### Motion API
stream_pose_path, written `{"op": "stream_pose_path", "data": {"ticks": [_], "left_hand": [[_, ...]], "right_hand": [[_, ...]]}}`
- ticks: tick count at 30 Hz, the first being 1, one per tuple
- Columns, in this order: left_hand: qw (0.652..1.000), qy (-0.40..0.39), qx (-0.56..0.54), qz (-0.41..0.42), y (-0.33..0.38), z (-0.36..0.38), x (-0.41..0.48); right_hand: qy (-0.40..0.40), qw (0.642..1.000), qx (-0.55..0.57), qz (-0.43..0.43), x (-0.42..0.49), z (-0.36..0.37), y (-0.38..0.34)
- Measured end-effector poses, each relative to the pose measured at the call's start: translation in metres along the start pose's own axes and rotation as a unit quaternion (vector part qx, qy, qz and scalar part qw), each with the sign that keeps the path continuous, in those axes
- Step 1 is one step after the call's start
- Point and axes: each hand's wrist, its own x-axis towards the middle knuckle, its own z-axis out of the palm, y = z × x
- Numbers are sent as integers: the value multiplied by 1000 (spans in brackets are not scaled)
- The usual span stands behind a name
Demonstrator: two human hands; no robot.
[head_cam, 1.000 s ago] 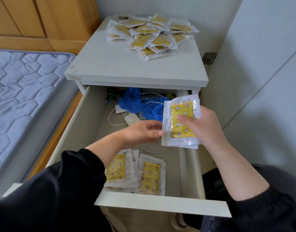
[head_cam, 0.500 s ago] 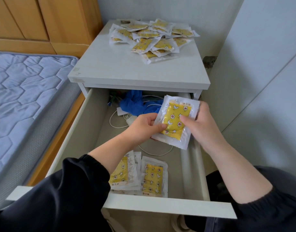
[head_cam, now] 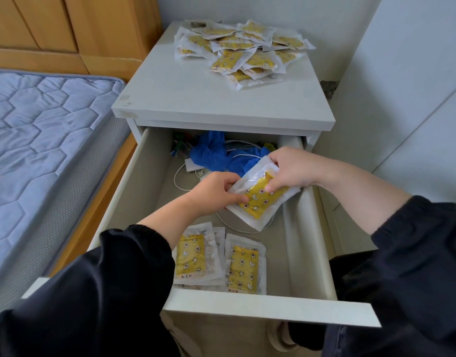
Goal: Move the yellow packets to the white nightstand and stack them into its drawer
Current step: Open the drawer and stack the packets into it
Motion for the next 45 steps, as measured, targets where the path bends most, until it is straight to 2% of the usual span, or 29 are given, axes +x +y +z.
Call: {"op": "stream_pose_path", "data": {"ticks": [3,7,11,15,18,24,32,37,41,45], "left_hand": [[990,-75,111,-34,-21,-4,2],[920,-185,329,-104,-44,-12,0],[886,-227,375,-151,-55,-14,1],[872,-262,386,-146,-54,-10,1],[860,-283,406,-125,-49,-5,0],[849,-285,433,-105,-44,0,-4],[853,-287,417,-129,-44,-5,-7],[860,-282,410,-116,-43,-4,-6],[877,-247,402,-94,-41,-4,-4],[921,-141,359,-48,-32,-7,-4]], "right_hand": [[-57,994,-91,5,12,19,-7],[-185,954,-238,1,17,41,-20],[-288,900,-326,4,18,74,-26],[-375,814,-444,-20,18,110,-24],[-381,795,-471,-34,15,122,-25],[-345,801,-487,-34,3,134,-25],[-321,865,-384,26,6,113,-27],[-300,894,-330,49,10,110,-23],[-230,927,-294,38,8,104,-21],[-89,972,-215,33,10,94,-13]]}}
